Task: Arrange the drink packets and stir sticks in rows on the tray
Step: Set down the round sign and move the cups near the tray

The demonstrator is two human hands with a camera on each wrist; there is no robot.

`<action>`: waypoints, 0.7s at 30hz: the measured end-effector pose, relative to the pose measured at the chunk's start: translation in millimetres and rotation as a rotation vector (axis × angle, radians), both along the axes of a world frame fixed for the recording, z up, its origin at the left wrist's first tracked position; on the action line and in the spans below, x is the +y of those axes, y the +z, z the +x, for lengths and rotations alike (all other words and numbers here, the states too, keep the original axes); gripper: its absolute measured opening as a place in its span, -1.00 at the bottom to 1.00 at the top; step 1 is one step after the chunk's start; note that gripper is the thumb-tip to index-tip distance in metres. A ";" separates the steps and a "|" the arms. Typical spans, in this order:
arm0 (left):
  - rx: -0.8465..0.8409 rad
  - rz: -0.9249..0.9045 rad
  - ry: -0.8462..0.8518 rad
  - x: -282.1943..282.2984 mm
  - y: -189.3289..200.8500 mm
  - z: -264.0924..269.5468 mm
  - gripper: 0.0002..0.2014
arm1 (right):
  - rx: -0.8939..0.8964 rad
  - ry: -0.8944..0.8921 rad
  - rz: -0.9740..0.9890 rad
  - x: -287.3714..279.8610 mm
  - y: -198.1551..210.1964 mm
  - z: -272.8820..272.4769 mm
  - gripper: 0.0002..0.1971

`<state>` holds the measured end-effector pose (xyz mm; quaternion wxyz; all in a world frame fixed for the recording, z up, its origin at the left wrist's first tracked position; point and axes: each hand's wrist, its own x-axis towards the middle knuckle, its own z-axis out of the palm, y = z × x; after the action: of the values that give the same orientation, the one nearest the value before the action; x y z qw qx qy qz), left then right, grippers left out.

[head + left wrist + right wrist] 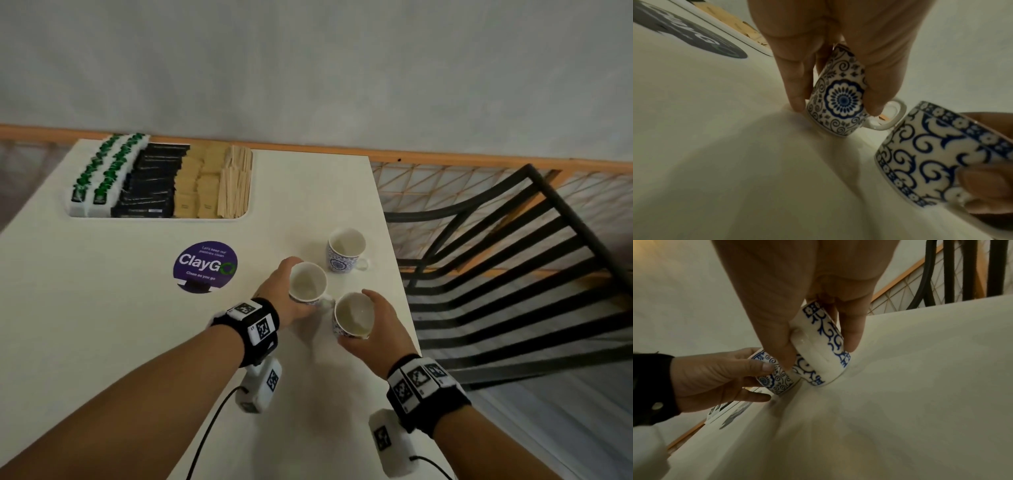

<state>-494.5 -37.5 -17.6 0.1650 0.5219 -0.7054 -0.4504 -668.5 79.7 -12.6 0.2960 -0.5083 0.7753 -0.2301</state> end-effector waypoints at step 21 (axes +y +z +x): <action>0.169 -0.156 0.301 -174.3 40.6 153.2 -0.25 | -0.105 0.097 -0.120 -313.6 42.1 61.4 -0.21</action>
<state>-341.3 -211.9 23.0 0.3292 0.5674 -0.6357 -0.4070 -607.1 -233.9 29.6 0.3162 -0.5491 0.7181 -0.2879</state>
